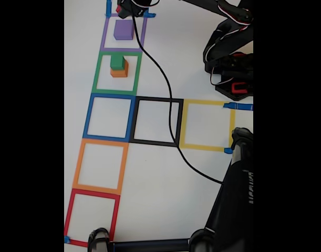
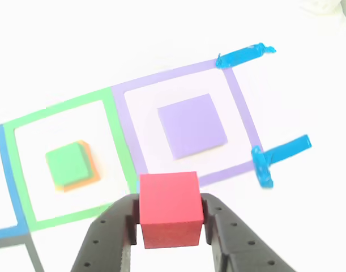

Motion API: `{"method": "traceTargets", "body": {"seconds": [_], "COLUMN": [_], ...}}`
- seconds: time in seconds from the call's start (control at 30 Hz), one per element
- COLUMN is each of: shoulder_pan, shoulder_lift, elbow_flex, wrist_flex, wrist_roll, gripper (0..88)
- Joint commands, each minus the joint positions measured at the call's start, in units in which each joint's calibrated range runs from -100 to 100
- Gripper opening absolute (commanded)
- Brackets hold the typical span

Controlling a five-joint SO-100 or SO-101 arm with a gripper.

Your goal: Tower of hanoi

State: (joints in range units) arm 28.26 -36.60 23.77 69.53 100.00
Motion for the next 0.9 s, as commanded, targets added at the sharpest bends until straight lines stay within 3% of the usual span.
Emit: {"method": "traceTargets", "body": {"seconds": [0.0, 0.2, 0.47, 0.6, 0.87], "shoulder_pan": [-3.8, -9.3, -13.2, -15.2, -19.1], "shoulder_lift": [-0.9, -1.0, -3.8, -8.7, -14.0], "elbow_flex": [-21.5, -32.4, -26.9, -11.5, 23.3], "wrist_flex": [20.8, 30.3, 28.0, 15.7, -20.9], "wrist_roll": [0.0, 0.0, 0.0, 0.0, 0.0], "gripper": [0.2, 0.2, 0.2, 0.2, 0.2]}}
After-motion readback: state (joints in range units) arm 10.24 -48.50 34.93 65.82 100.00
